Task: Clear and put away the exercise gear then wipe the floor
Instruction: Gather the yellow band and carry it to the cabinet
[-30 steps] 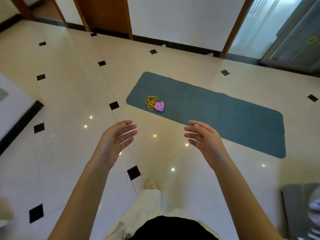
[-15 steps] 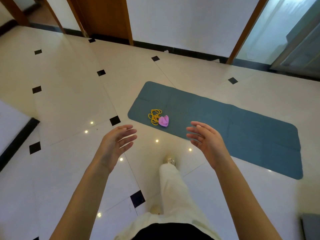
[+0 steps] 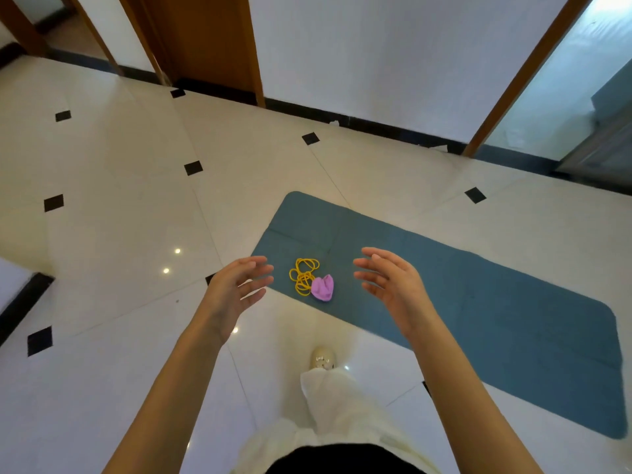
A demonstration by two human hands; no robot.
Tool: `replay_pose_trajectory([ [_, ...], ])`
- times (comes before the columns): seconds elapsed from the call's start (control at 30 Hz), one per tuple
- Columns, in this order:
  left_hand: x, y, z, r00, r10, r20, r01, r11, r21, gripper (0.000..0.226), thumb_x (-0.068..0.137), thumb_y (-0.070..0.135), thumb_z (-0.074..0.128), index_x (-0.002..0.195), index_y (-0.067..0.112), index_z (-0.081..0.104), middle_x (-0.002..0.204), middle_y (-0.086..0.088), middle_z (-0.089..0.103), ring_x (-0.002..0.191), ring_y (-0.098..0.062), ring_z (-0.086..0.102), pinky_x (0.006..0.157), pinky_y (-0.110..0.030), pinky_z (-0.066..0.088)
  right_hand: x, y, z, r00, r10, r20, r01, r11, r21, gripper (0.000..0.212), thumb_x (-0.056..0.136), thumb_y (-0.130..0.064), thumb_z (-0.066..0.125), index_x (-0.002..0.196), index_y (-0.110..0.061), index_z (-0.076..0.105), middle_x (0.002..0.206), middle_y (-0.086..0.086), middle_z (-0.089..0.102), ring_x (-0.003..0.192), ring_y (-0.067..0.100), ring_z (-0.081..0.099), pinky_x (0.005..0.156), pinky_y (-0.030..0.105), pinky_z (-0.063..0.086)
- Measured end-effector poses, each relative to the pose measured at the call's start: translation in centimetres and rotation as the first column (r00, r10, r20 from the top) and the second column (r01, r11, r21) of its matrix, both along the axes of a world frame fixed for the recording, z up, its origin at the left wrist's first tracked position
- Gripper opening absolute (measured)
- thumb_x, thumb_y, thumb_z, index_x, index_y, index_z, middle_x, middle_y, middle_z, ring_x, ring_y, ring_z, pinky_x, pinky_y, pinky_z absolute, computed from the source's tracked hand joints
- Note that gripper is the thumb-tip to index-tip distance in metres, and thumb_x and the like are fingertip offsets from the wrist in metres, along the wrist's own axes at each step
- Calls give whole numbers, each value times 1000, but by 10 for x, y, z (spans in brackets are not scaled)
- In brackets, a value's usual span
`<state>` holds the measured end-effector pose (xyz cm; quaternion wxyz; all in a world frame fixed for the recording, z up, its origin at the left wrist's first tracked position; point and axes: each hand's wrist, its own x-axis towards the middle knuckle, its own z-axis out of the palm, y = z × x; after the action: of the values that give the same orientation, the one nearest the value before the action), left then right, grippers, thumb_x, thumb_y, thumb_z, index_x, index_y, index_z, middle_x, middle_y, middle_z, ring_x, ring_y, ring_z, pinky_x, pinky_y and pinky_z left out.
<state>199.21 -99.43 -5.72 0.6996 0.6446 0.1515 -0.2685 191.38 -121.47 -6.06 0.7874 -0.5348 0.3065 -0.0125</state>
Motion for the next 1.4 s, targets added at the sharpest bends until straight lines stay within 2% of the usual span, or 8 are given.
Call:
replay_pose_trajectory([
  [0.33,126,-46,-24,997,-74,-33,74,997,13,18,95,16,45,97,13,63,93,-2,69,87,-18,65,82,-27,48,129,-40,-28,999,3,-49,-3,1000,5,17,96,-9,48,97,-14,65,86,3,70,68,11,64,59,18,50],
  [0.7,219,-70,-163,976,-157,-153,174,979,108,14,92,9,50,90,14,63,82,-2,69,77,-16,65,76,-27,47,208,-43,-159,984,-68,-163,76,996,47,15,94,-8,50,101,-13,63,92,4,68,73,15,64,62,21,51],
  [0.87,248,-86,-264,977,-175,-125,193,969,153,19,92,5,49,85,16,63,62,9,68,57,-2,64,68,-21,45,241,-46,-261,977,-53,-207,59,998,19,14,93,-6,51,101,-12,62,90,5,66,69,14,63,58,18,50],
  [1.03,269,-88,-399,978,-201,-49,206,949,238,16,89,3,55,85,17,62,84,-1,62,72,-12,60,69,-19,46,265,-51,-385,973,7,-230,-17,999,-41,17,93,-6,51,108,-7,60,90,3,65,73,15,62,60,17,52],
  [1.17,281,-81,-519,961,-274,-23,269,916,299,10,90,5,55,92,13,61,94,-4,60,79,-16,62,65,-14,49,280,-52,-494,962,78,-263,-108,989,-101,17,91,-4,54,107,-7,59,92,6,62,71,14,60,58,14,51],
  [1.23,286,-77,-575,944,-330,-16,317,889,330,12,89,4,56,98,11,60,95,-2,60,89,-20,62,71,-16,51,286,-50,-549,953,128,-274,-170,976,-136,17,91,-4,54,107,-7,58,94,7,61,71,13,61,60,14,50],
  [1.3,293,-73,-623,911,-411,11,375,842,388,16,87,6,60,101,13,60,97,2,60,95,-21,59,79,-22,49,293,-49,-601,940,186,-285,-242,954,-177,19,91,-3,54,109,-7,57,98,8,61,75,13,62,68,18,51],
  [1.4,303,-71,-683,862,-502,73,418,783,460,23,85,9,64,108,11,59,105,-1,59,94,-17,56,72,-17,44,304,-46,-667,921,252,-299,-326,917,-231,29,89,0,57,117,-3,54,106,10,58,85,14,61,75,22,51],
])
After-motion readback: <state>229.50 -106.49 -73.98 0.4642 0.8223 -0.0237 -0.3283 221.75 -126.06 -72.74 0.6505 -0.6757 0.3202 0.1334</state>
